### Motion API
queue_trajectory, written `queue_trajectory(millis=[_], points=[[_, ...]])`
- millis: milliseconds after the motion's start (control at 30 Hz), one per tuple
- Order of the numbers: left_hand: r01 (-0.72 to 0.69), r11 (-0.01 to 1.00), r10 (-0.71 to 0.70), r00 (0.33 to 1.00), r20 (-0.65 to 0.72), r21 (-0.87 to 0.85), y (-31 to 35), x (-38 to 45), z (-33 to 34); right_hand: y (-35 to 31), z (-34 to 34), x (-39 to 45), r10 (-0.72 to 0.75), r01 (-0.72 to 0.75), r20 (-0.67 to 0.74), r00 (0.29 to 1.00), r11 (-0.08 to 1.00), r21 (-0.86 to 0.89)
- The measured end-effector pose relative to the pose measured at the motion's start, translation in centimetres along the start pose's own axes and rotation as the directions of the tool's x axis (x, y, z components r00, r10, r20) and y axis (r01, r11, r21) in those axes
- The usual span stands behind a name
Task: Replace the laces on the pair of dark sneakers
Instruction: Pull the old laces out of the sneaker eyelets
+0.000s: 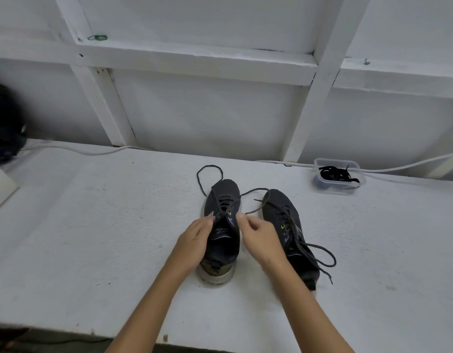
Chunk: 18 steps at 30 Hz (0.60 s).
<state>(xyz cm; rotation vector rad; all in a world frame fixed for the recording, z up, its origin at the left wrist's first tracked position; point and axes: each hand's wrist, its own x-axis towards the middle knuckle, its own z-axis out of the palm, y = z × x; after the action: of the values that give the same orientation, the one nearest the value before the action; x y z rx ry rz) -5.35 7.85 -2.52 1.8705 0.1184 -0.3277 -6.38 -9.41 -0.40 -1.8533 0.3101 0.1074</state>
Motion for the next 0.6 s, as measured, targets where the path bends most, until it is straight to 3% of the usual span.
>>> queue_trajectory(millis=[100,233,367,600], points=[[0.020,0.999,-0.018,0.998,-0.054,0.038,0.9,1.0,-0.4,0.9,1.5,-1.3,-0.038,0.034,0.054,0.998,0.996,0.076],[-0.014,0.995,0.025,0.994,-0.106,0.102,1.6,2.3,-0.6,1.0,2.2,-1.9,-0.058,0.057,0.003,0.998,0.989,0.137],[-0.018,0.994,0.025,0.997,-0.073,0.104,2.1,3.0,-0.8,1.7,2.6,-2.0,-0.103,0.103,-0.001,0.995,0.984,0.143],[-0.157,0.900,0.151,0.987,0.046,0.407,2.5,4.1,-0.8,2.0,2.0,-1.7,-0.106,0.106,-0.006,0.994,0.991,0.081]])
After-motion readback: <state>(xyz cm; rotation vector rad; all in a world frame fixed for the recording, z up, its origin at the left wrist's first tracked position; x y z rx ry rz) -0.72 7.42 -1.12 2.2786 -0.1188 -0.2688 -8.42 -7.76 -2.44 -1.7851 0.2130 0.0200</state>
